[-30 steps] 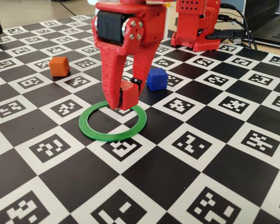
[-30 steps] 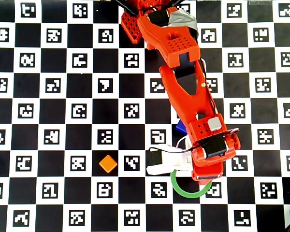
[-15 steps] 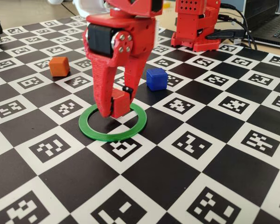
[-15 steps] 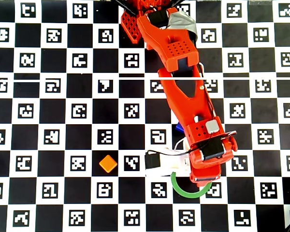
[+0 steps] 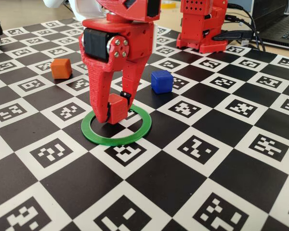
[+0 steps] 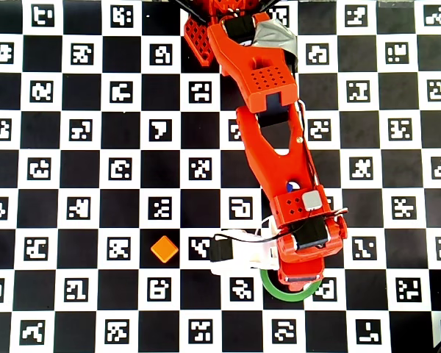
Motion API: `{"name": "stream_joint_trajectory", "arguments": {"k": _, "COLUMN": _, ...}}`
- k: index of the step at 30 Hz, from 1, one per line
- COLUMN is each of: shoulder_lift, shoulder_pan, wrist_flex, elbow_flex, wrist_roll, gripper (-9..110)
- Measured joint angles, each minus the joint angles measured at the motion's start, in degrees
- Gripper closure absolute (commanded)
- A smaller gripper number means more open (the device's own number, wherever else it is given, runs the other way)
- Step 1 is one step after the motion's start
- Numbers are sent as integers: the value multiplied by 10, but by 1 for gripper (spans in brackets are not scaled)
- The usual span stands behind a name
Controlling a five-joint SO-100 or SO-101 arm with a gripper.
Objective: Grab the red cube then put it in the green circle then put the blue cube on top and finally the orange cube on top
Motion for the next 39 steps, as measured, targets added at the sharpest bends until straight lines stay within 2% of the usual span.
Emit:
{"name": "stream_joint_trajectory", "arguments": {"k": 8, "shoulder_lift": -1, "shoulder_pan": 0, "wrist_flex": -4, "elbow_flex": 0, "wrist_roll": 4, "gripper": 89}}
{"name": "stream_joint_trajectory", "arguments": {"k": 15, "shoulder_lift": -2, "shoulder_pan": 0, "wrist_flex": -4, "elbow_flex": 0, "wrist_roll": 14, "gripper": 69}}
{"name": "stream_joint_trajectory", "arguments": {"k": 24, "shoulder_lift": -2, "shoulder_pan": 0, "wrist_flex": -4, "elbow_flex": 0, "wrist_roll": 15, "gripper": 60}}
{"name": "stream_joint_trajectory", "arguments": {"k": 39, "shoulder_lift": -2, "shoulder_pan": 0, "wrist_flex": 14, "elbow_flex": -20, "wrist_roll": 14, "gripper": 54}}
